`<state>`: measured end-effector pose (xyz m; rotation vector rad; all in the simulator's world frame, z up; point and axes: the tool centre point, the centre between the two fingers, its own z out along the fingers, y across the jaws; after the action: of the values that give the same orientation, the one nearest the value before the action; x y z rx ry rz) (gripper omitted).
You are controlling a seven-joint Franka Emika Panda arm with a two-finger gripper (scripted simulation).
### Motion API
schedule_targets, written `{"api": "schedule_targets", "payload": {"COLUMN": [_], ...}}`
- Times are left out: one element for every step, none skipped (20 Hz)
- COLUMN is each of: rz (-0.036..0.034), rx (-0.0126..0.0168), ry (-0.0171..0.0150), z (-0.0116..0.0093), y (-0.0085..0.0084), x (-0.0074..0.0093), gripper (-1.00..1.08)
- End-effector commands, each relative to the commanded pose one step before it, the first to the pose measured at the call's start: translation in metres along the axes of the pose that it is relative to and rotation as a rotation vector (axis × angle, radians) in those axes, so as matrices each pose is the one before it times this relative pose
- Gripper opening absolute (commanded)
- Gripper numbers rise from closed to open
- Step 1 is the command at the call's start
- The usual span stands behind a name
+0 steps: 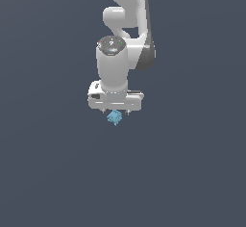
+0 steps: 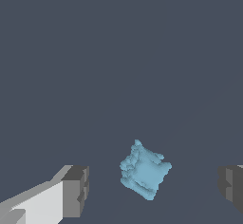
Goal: Pick up the object and move it to a goal position.
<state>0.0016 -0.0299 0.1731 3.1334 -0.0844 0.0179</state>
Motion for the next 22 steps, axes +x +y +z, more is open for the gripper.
{"api": "schedule_targets", "payload": {"rz": [-0.01195,-0.00784,-0.00924,-0.01054,-0.01182,-0.01297,-0.01418,-0.01539,-0.01658,-0.0179,-0.01919,-0.02048,-0.02179,-0.02313,-0.02446,-0.02578,-0.02624,-0.02626,-0.02628,-0.0263,-0.02632,-0.02634], "rx": [-0.00001,-0.0001,-0.00015,-0.00018,-0.0002,-0.0002,-0.00019,-0.00018,-0.00018,-0.00018,-0.00017,-0.00016,-0.00014,-0.00011,-0.00009,-0.00005,-0.00001,0.00003,0.00007,0.0001,0.00014,0.00018], "ry": [-0.00018,-0.00008,-0.00017,-0.00023,-0.00028,-0.00029,-0.00028,-0.00027,-0.00029,-0.00033,-0.00036,-0.00037,-0.00038,-0.0004,-0.00041,-0.00042,-0.00041,-0.00039,-0.00037,-0.00035,-0.00033,-0.0003], "z": [0.00119,0.00072,0.00085,0.00098,0.0011,0.0012,0.0013,0.0014,0.0015,0.00162,0.00173,0.00184,0.00194,0.00205,0.00215,0.00226,0.00228,0.00227,0.00225,0.00224,0.00222,0.00221], "y": [0.00044,0.00029,0.00027,0.00029,0.00028,0.00031,0.00036,0.00038,0.00039,0.00039,0.00038,0.00037,0.00036,0.00033,0.0003,0.00025,0.0002,0.00013,0.00007,0.0,-0.00006,-0.00012], "x": [-0.00065,-0.00041,-0.0005,-0.00058,-0.00065,-0.00072,-0.00079,-0.00086,-0.00094,-0.00103,-0.00112,-0.0012,-0.00129,-0.00139,-0.00148,-0.00157,-0.00162,-0.00163,-0.00163,-0.00164,-0.00165,-0.00165], "gripper": [1.0,1.0,1.0,1.0,1.0,1.0,1.0,1.0,1.0,1.0,1.0,1.0,1.0,1.0,1.0,1.0,1.0,1.0,1.0,1.0,1.0,1.0]}}
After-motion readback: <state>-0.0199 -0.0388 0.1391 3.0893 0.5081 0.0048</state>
